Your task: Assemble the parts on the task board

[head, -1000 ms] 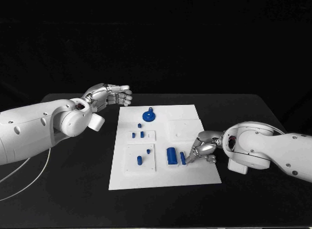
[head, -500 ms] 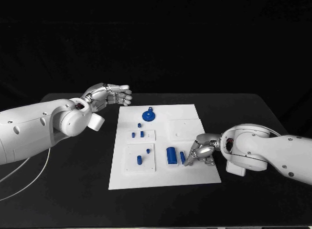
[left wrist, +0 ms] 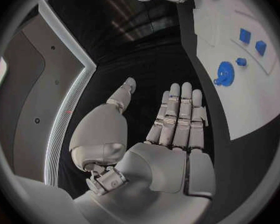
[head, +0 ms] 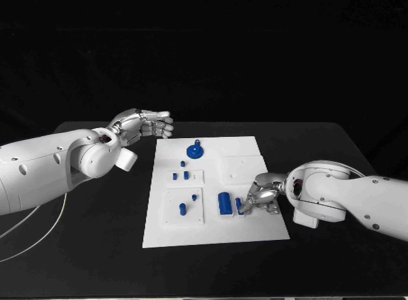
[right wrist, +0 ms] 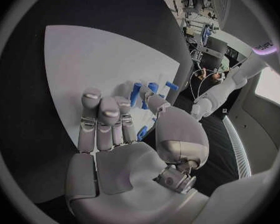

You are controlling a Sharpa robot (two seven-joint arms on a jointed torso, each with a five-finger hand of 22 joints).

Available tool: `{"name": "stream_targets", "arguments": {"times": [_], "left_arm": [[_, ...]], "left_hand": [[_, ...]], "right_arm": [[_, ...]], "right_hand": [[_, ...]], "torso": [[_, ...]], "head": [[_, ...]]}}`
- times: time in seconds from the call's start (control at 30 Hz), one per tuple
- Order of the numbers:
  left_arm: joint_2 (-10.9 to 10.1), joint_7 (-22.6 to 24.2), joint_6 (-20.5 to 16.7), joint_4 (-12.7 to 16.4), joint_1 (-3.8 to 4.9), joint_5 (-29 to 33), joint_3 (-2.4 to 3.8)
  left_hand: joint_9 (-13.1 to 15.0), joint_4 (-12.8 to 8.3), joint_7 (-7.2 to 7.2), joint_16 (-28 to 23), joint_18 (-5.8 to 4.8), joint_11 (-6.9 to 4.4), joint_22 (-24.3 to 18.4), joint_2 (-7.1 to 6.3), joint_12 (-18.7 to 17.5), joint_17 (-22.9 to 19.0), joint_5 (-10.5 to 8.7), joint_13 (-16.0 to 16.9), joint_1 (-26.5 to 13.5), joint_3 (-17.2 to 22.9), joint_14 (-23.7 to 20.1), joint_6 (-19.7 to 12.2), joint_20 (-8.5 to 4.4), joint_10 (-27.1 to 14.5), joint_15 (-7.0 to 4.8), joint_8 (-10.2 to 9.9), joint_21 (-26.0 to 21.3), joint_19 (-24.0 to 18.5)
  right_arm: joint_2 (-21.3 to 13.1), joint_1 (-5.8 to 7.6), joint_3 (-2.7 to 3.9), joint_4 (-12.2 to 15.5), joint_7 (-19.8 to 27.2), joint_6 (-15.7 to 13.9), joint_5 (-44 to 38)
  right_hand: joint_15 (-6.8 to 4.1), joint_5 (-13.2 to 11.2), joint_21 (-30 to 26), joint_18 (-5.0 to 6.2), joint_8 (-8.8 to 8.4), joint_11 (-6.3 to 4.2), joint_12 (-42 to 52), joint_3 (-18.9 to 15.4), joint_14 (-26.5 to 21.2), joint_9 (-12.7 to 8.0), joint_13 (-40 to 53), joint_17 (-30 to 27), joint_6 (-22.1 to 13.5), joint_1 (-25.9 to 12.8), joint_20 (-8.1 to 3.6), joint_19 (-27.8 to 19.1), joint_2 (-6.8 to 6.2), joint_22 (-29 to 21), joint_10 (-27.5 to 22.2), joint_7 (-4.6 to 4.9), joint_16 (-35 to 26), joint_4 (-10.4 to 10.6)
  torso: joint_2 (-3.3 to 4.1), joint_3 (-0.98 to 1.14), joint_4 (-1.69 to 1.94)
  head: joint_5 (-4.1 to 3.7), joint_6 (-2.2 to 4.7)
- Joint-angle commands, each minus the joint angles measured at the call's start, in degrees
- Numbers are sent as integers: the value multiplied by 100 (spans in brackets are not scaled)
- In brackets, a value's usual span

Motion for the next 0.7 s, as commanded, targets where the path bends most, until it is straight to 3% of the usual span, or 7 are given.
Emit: {"name": "stream_targets", "arguments": {"times": [0.03,0.33,0.7], "left_arm": [[7,24,92,6,5,-18,2],[-2,21,89,11,5,-26,2],[0,22,93,8,5,-27,2]], "left_hand": [[-10,6,-12,-38,56,21,6,15,-29,7,-28,0,-50,-15,3,-42,17,9,22,34,-37,-15],[-10,6,-13,-40,56,21,9,14,-30,9,-30,0,-51,-15,3,-42,17,9,22,34,-39,-16],[-11,3,-13,-41,56,20,13,14,-30,12,-30,0,-48,-13,3,-42,16,9,22,35,-42,-16]], "right_arm": [[24,-18,-12,-33,-35,-10,-243],[53,-64,-12,-65,-56,53,-278],[59,-65,-12,-100,-17,-84,-282]], "right_hand": [[-58,16,-17,170,-38,-2,-23,54,-2,-10,7,-2,34,59,-17,10,84,-8,36,23,-19,30],[-55,15,6,170,-41,2,-22,327,0,-12,17,0,41,282,-15,15,-63,-2,45,27,-12,-12],[-49,14,14,170,-43,7,-24,326,1,-12,20,-2,41,233,0,20,-135,-3,47,32,-11,20]], "torso": [[1,-2,1],[-1,-5,-1],[0,-6,-2]], "head": [[4,-3],[8,-14],[0,-4]]}}
